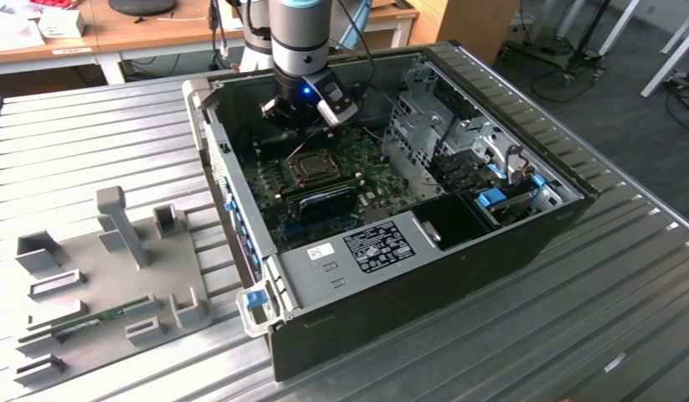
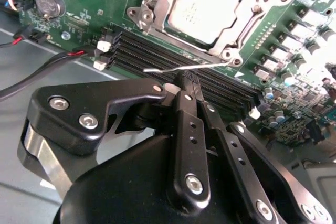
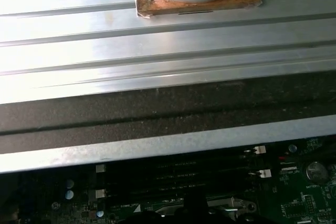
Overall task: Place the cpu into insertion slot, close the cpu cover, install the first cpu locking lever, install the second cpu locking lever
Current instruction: 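Install the first cpu locking lever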
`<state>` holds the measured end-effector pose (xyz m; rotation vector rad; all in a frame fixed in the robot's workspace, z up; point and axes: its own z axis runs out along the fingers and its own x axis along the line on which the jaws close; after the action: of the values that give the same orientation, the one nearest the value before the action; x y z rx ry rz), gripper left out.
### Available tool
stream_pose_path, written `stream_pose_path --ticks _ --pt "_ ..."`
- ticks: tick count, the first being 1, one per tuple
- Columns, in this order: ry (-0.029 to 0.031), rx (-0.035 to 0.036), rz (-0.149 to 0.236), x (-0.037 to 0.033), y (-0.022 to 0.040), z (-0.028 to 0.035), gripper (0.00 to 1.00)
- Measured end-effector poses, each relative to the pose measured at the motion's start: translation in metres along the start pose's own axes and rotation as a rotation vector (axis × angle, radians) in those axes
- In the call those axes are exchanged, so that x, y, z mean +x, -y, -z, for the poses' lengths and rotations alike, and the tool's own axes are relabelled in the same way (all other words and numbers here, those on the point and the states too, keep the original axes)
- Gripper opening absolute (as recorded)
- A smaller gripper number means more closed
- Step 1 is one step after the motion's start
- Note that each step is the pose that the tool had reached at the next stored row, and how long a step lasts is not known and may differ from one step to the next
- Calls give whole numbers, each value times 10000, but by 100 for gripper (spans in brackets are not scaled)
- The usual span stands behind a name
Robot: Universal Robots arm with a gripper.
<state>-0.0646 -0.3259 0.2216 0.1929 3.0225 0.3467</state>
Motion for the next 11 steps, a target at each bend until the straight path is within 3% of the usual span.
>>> stream_pose_path --ticks 4,7,11 --pt "-10 -99 -11 4 4 -14 10" --pt "-31 -288 -32 4 4 -15 10" --pt "-33 -297 -31 -5 4 -16 10"
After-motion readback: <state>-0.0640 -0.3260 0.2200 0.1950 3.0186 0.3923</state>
